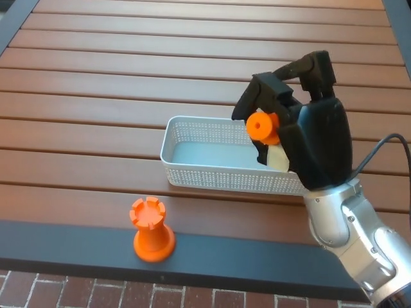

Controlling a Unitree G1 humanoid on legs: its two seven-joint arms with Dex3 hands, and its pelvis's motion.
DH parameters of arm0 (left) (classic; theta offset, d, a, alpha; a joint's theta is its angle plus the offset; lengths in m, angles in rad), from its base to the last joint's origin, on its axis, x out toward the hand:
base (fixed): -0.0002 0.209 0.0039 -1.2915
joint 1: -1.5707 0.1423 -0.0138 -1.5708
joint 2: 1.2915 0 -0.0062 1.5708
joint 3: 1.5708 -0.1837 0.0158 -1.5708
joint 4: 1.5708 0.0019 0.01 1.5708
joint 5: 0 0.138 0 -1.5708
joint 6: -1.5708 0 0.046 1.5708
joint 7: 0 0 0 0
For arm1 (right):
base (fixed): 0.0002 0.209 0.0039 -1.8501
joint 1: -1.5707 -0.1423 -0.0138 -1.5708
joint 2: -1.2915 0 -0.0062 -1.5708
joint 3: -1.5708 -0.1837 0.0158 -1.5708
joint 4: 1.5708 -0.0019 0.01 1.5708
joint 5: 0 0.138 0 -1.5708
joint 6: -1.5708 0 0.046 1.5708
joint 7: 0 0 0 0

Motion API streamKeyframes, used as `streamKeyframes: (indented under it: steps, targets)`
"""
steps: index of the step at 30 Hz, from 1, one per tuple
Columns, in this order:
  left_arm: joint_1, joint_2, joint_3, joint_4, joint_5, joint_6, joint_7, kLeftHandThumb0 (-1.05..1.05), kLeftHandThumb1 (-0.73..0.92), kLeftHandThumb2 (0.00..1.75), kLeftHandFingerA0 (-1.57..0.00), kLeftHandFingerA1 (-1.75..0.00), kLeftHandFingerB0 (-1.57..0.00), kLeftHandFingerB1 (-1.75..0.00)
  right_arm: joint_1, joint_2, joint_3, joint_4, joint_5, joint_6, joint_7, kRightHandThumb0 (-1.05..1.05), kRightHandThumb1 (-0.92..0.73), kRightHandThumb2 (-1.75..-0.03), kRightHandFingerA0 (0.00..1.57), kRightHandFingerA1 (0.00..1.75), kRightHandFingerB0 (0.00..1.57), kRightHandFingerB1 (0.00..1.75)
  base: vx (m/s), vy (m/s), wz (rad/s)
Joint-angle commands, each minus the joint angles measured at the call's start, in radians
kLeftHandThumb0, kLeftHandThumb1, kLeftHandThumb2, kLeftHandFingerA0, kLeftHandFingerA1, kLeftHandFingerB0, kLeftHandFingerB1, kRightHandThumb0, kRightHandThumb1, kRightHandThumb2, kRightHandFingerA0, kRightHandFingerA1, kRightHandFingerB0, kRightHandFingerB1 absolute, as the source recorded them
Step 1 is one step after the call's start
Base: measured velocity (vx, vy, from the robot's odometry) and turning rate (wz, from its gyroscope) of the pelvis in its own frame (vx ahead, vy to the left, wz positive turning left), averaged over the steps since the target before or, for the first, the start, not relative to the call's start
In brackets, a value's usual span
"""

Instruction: Using the right hand to place 3 different shape and weight chess pieces into a small container

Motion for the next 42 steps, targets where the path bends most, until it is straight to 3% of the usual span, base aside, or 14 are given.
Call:
streamKeyframes:
  steps: [1, 6, 7, 8, 11, 17, 18, 19, 22, 25, 30, 31, 35, 42]
  targets:
    - [0.007, -0.012, 0.007, -0.013, -0.016, 0.020, -0.011, -0.11, 0.22, 1.63, -1.29, -1.58, -1.17, -1.43, -0.017, 0.005, -0.028, 0.030, 0.093, 0.035, 0.154, -0.16, -0.64, -0.95, 0.81, 1.75, 0.67, 1.63, 0.00, 0.000, 0.00]
    - [0.013, -0.003, -0.002, -0.008, 0.024, -0.030, 0.014, -0.11, 0.19, 1.65, -1.26, -1.60, -1.17, -1.46, -0.027, 0.010, -0.027, 0.066, 0.142, 0.017, 0.241, -0.16, -0.69, -0.92, 0.80, 1.75, 0.70, 1.60, 0.00, 0.000, 0.00]
    - [0.011, -0.002, 0.001, -0.009, 0.016, -0.017, 0.008, -0.13, 0.23, 1.62, -1.28, -1.57, -1.17, -1.44, -0.024, 0.026, -0.028, 0.069, 0.171, 0.023, 0.279, -0.20, -0.74, -0.88, 0.82, 1.75, 0.72, 1.60, 0.00, 0.000, 0.00]
    - [0.005, 0.000, 0.003, -0.005, 0.008, -0.013, 0.000, -0.14, 0.18, 1.65, -1.31, -1.56, -1.20, -1.43, -0.022, 0.038, -0.031, 0.074, 0.194, 0.029, 0.299, -0.17, -0.72, -0.91, 0.81, 1.75, 0.71, 1.61, 0.00, 0.000, 0.00]
    - [0.005, -0.004, 0.005, -0.010, 0.000, -0.003, -0.002, -0.08, 0.21, 1.67, -1.27, -1.58, -1.18, -1.42, -0.019, 0.089, -0.062, 0.106, 0.276, 0.052, 0.343, -0.14, -0.65, -0.98, 0.79, 1.75, 0.69, 1.61, 0.00, 0.000, 0.00]
    - [0.000, 0.003, 0.001, 0.005, 0.024, -0.016, 0.025, -0.13, 0.22, 1.65, -1.29, -1.58, -1.19, -1.42, -0.032, 0.181, -0.141, 0.171, 0.396, 0.074, 0.403, -0.16, -0.75, -0.90, 0.78, 1.75, 0.68, 1.61, 0.00, 0.000, 0.00]
    - [-0.002, 0.006, 0.000, 0.011, 0.025, -0.022, 0.022, -0.15, 0.23, 1.64, -1.34, -1.57, -1.21, -1.42, -0.036, 0.189, -0.148, 0.180, 0.406, 0.076, 0.414, -0.14, -0.65, -1.04, 0.78, 1.75, 0.69, 1.62, 0.00, 0.000, 0.00]
    - [-0.004, 0.010, -0.002, 0.021, 0.033, -0.035, 0.025, -0.15, 0.23, 1.64, -1.34, -1.57, -1.21, -1.42, -0.041, 0.198, -0.156, 0.190, 0.416, 0.077, 0.427, -0.14, -0.65, -1.04, 0.78, 1.75, 0.69, 1.62, 0.00, 0.000, 0.00]
    - [0.004, 0.005, -0.002, 0.011, 0.035, -0.034, 0.030, -0.13, 0.23, 1.66, -1.35, -1.58, -1.20, -1.41, -0.061, 0.214, -0.190, 0.231, 0.442, 0.071, 0.442, -0.20, -0.77, -0.86, 0.81, 1.75, 0.70, 1.60, 0.00, 0.000, 0.00]
    - [0.015, 0.004, 0.000, 0.020, 0.024, -0.040, 0.007, -0.07, 0.19, 1.71, -1.31, -1.54, -1.18, -1.38, -0.051, 0.211, -0.204, 0.238, 0.442, 0.059, 0.449, -0.22, -0.80, -0.81, 0.81, 1.74, 0.70, 1.60, 0.00, 0.000, 0.00]
    - [0.029, 0.005, 0.004, 0.036, 0.015, -0.070, -0.024, -0.14, 0.17, 1.65, -1.29, -1.56, -1.19, -1.42, -0.064, 0.172, -0.200, 0.263, 0.393, 0.018, 0.424, -0.17, -0.73, -0.90, 0.75, 1.75, 0.69, 1.60, 0.00, 0.000, 0.00]
    - [0.029, 0.006, 0.006, 0.038, 0.012, -0.061, -0.025, -0.15, 0.20, 1.57, -1.30, -1.54, -1.18, -1.40, -0.070, 0.160, -0.195, 0.271, 0.373, 0.006, 0.405, -0.19, -0.78, -0.84, 0.75, 1.75, 0.69, 1.60, 0.00, 0.000, 0.00]
    - [0.028, 0.016, 0.005, 0.059, 0.035, -0.073, -0.001, -0.14, 0.18, 1.62, -1.32, -1.53, -1.17, -1.40, -0.097, 0.115, -0.179, 0.309, 0.319, -0.055, 0.347, -0.18, -0.80, -0.81, 0.75, 1.75, 0.68, 1.62, 0.00, 0.000, 0.00]
    - [0.023, 0.019, 0.005, 0.063, 0.026, -0.070, -0.018, -0.16, 0.21, 1.56, -1.29, -1.54, -1.15, -1.41, -0.142, 0.096, -0.141, 0.299, 0.277, -0.059, 0.330, -0.17, -0.73, -0.92, 0.76, 1.75, 0.68, 1.65, 0.00, 0.000, 0.00]
